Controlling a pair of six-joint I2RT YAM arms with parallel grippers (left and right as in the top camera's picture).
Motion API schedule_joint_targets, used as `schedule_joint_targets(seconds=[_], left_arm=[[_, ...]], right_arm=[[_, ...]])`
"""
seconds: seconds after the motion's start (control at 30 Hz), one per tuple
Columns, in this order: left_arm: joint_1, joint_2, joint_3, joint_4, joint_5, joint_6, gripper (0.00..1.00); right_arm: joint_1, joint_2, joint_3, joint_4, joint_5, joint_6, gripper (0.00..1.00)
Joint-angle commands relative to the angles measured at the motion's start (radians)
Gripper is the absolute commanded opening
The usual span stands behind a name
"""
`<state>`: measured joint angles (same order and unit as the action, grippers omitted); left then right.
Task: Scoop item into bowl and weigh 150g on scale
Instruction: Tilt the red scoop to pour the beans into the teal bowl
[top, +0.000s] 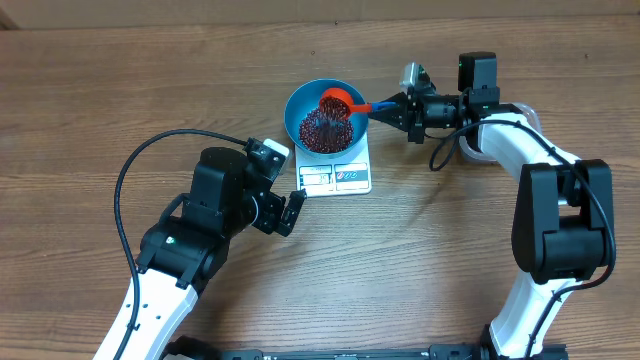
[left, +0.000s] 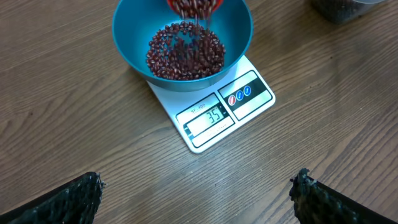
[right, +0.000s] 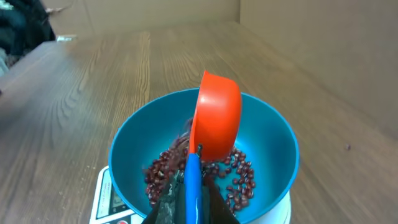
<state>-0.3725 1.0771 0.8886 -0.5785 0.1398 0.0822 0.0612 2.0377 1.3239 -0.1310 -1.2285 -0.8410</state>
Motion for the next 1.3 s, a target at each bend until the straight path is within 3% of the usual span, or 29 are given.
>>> schedule_joint_targets(seconds=[0.0, 0.4, 0.63, 0.83, 1.2, 1.27], left_arm=[[0.004, -0.017, -0.003, 0.002, 0.014, 0.019, 1.0], [0.004, -0.017, -0.003, 0.002, 0.014, 0.019, 1.0], [0.004, -0.017, -0.003, 0.002, 0.014, 0.019, 1.0], [0.004, -0.017, -0.003, 0.002, 0.014, 0.019, 1.0], [0.004, -0.017, -0.003, 0.002, 0.014, 0.019, 0.99], [0.004, -0.017, -0.003, 0.002, 0.014, 0.019, 0.99]], right_arm=[[0.005, 0.011, 0.019, 0.006, -0.085, -0.148, 0.04], [0.011, 0.011, 0.019, 0.03, -0.101, -0.442, 0.04], [0.01, 0.011, 0.019, 0.12, -0.101, -0.451, 0.04], [0.011, 0.011, 0.019, 0.064, -0.101, -0.438, 0.04], [0.01, 0.011, 0.019, 0.091, -0.154, 0.055, 0.04], [0.003, 0.011, 0.019, 0.188, -0.153, 0.289, 0.04]])
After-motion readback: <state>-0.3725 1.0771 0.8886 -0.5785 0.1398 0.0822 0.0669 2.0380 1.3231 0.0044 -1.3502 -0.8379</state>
